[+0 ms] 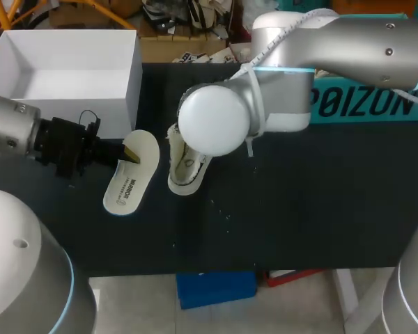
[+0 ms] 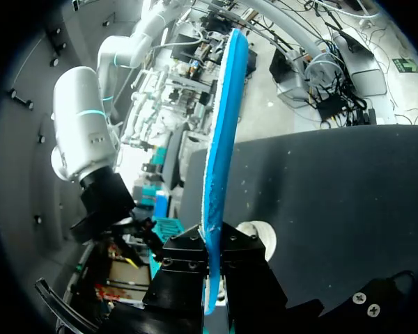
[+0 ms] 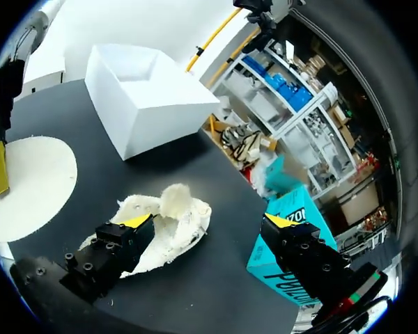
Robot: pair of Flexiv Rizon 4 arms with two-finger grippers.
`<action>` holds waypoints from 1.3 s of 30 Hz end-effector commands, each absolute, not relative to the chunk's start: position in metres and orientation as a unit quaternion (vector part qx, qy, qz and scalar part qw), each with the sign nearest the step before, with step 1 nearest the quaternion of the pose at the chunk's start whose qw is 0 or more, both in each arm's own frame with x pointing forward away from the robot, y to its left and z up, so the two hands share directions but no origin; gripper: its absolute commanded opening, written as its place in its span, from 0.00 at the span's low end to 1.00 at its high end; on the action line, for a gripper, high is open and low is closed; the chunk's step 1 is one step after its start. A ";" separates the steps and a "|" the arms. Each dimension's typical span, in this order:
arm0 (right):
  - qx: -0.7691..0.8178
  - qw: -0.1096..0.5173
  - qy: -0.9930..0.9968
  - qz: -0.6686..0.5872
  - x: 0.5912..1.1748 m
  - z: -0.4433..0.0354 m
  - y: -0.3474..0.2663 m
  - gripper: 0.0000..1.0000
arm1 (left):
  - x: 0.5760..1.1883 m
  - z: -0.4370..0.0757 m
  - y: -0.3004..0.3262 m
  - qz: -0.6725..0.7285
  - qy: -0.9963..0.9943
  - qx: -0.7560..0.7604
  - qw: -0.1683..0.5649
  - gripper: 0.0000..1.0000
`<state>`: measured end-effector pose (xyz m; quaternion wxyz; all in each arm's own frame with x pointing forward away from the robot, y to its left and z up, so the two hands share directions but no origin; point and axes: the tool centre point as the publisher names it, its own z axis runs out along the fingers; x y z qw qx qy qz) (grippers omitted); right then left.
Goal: Take the shoe out of the shoebox, open the shoe tongue, remove and reinsert the insole, then place the shoe into the shoebox
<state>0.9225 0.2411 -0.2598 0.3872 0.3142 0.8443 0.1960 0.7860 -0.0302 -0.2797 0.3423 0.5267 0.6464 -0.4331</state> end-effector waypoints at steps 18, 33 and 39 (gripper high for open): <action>0.299 0.173 0.918 0.195 0.910 -0.237 0.218 1.00 | 0.786 -0.279 -0.030 -0.432 0.647 0.528 0.341 0.00; 0.236 0.145 0.918 0.284 0.899 -0.258 0.218 1.00 | 0.786 -0.279 -0.030 -0.432 0.647 0.528 0.341 0.00; 0.208 0.125 0.926 0.288 0.889 -0.256 0.207 1.00 | 0.786 -0.279 -0.030 -0.432 0.647 0.528 0.341 0.00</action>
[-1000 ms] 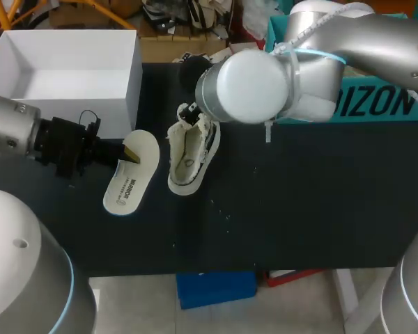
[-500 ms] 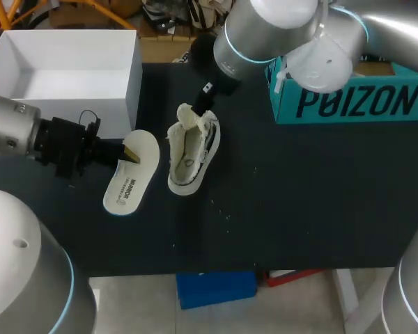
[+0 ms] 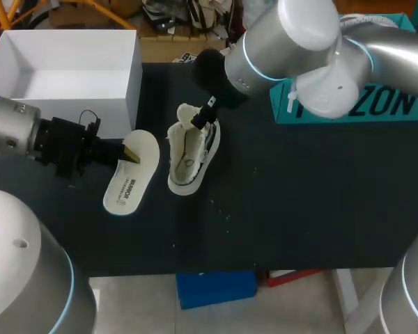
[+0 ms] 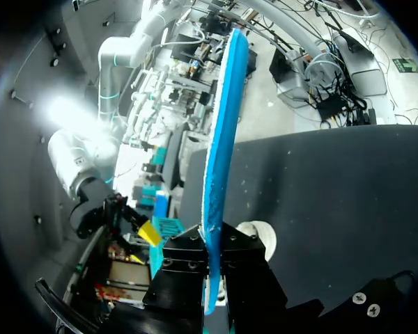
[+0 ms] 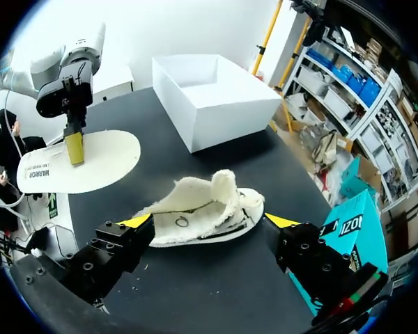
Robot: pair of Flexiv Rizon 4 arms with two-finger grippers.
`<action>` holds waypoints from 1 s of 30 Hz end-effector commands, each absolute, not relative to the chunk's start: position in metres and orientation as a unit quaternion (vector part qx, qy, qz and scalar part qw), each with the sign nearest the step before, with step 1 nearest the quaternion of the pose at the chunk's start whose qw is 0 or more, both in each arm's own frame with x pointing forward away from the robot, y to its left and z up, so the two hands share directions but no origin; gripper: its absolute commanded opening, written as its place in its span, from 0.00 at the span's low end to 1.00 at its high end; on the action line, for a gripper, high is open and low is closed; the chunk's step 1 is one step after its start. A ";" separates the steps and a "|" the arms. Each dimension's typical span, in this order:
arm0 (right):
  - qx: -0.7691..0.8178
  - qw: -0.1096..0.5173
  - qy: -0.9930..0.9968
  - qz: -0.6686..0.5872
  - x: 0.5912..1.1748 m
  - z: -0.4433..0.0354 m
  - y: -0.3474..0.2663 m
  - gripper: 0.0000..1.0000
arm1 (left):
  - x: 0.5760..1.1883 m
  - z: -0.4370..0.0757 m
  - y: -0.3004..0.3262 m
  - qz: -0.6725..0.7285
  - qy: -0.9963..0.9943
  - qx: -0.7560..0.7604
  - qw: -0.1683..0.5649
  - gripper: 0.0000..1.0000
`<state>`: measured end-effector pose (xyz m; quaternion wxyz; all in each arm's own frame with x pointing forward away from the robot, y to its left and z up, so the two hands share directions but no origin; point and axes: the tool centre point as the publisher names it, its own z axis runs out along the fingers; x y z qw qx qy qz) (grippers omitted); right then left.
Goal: Take the shoe out of the shoebox, open the shoe tongue, remove and reinsert the insole, then place the shoe into the shoebox
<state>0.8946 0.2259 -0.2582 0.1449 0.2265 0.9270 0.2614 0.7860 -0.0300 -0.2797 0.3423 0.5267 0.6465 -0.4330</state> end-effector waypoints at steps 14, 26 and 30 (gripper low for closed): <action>0.246 0.143 0.924 0.254 0.853 -0.247 0.181 1.00 | 0.786 -0.279 -0.030 -0.432 0.647 0.528 0.341 0.00; 0.306 0.175 0.905 0.238 0.801 -0.243 0.164 1.00 | 0.786 -0.279 -0.030 -0.432 0.647 0.528 0.341 0.00; 0.330 0.182 0.896 0.234 0.781 -0.246 0.157 1.00 | 0.786 -0.279 -0.030 -0.432 0.647 0.528 0.341 0.00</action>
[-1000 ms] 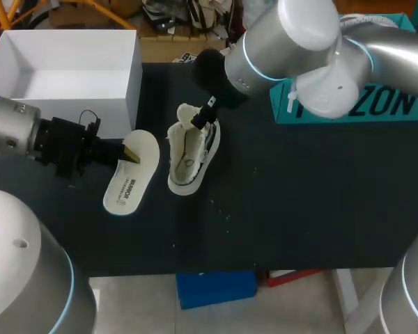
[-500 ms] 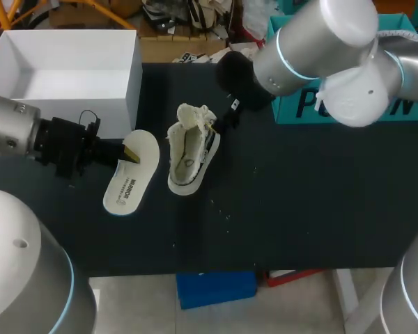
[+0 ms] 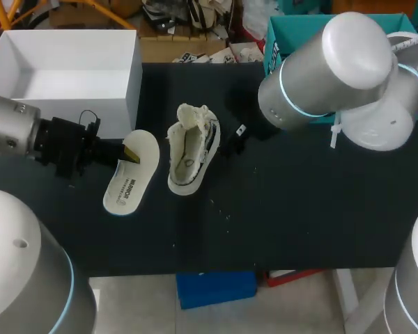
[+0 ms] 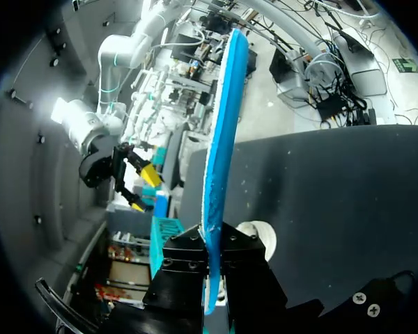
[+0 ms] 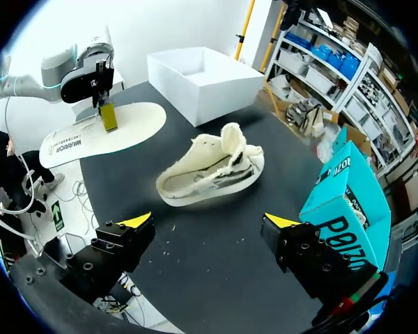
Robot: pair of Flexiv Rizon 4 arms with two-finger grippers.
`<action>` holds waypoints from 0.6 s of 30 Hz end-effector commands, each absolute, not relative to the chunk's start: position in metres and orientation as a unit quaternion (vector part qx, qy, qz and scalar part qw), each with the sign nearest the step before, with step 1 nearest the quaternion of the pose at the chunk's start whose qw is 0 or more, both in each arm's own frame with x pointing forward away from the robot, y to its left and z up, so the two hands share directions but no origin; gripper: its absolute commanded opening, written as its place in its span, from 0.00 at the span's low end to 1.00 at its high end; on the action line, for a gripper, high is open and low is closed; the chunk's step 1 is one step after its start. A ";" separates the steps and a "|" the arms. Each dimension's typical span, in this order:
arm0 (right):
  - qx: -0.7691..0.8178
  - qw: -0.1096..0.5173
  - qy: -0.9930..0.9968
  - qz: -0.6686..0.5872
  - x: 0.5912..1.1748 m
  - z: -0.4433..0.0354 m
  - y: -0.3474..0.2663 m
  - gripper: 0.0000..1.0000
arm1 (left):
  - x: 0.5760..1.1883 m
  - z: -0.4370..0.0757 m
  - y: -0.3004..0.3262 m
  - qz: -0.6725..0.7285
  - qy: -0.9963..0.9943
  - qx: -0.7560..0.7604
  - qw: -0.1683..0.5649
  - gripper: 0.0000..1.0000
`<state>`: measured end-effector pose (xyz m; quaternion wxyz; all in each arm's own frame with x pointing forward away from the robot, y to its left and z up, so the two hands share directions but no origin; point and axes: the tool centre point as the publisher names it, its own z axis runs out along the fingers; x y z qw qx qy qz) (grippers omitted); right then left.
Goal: Take the shoe out of the shoebox, open the shoe tongue, remove and reinsert the insole, then place the shoe into the shoebox
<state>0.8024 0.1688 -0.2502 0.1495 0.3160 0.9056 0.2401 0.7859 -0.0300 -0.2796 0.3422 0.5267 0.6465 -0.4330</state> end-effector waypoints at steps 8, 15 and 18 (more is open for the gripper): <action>0.361 0.192 0.882 0.233 0.758 -0.247 0.146 1.00 | 0.786 -0.279 -0.030 -0.432 0.647 0.528 0.341 0.00; 0.361 0.193 0.882 0.235 0.753 -0.246 0.144 1.00 | 0.786 -0.279 -0.030 -0.432 0.647 0.528 0.341 0.00; 0.361 0.193 0.882 0.235 0.753 -0.246 0.144 1.00 | 0.786 -0.279 -0.030 -0.432 0.647 0.528 0.341 0.00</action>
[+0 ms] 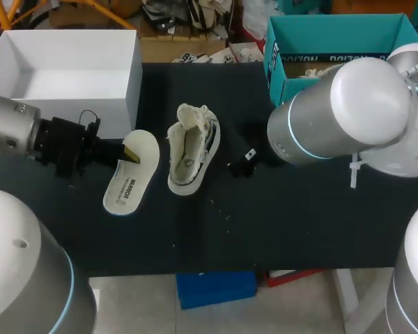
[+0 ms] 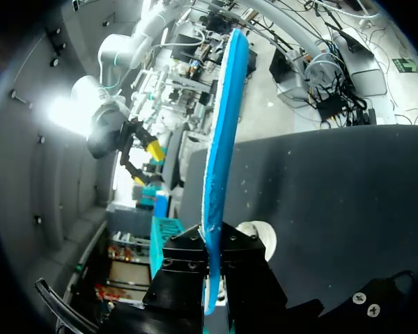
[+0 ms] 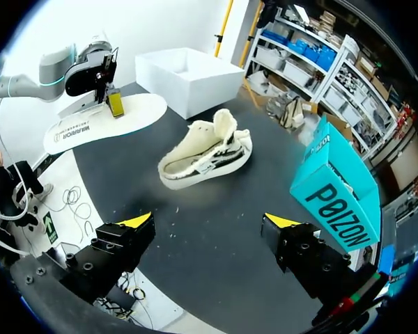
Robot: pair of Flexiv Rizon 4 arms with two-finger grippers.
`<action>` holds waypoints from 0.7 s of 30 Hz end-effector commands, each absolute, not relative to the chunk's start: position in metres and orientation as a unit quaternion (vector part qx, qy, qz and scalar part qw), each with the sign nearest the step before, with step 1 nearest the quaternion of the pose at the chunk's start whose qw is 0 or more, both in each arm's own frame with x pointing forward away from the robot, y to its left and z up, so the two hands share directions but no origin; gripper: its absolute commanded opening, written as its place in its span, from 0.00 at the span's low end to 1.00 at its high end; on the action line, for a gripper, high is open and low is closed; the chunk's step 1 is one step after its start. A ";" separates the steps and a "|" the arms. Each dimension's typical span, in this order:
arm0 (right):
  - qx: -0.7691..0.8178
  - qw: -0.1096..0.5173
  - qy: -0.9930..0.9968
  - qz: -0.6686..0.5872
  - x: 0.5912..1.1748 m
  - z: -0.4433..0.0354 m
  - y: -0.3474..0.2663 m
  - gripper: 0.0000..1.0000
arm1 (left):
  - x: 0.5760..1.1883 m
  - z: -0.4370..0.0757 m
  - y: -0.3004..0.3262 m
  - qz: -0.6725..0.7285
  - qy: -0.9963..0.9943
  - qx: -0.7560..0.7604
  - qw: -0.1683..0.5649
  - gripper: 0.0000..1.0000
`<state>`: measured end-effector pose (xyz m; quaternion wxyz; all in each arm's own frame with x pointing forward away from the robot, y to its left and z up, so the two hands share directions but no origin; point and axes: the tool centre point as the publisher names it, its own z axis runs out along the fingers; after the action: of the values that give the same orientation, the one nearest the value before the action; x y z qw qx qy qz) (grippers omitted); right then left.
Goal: Take the shoe out of the shoebox, open the shoe tongue, remove and reinsert the insole, then place the shoe into the shoebox
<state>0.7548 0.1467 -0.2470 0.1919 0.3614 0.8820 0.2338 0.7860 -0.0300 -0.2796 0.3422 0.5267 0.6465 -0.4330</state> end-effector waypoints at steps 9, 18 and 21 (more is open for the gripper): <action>0.361 0.193 0.882 0.235 0.753 -0.246 0.144 1.00 | 0.784 -0.284 -0.040 -0.486 0.630 0.545 0.263 0.00; 0.361 0.193 0.882 0.235 0.753 -0.246 0.144 1.00 | 0.777 -0.295 -0.047 -0.495 0.625 0.567 0.206 0.00; 0.361 0.193 0.882 0.235 0.753 -0.246 0.144 1.00 | 0.777 -0.295 -0.047 -0.495 0.625 0.567 0.206 0.00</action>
<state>0.7536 0.1451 -0.2458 0.1925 0.3615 0.8817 0.2341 0.7720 -0.0467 -0.2945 0.2180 0.5618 0.6323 -0.4868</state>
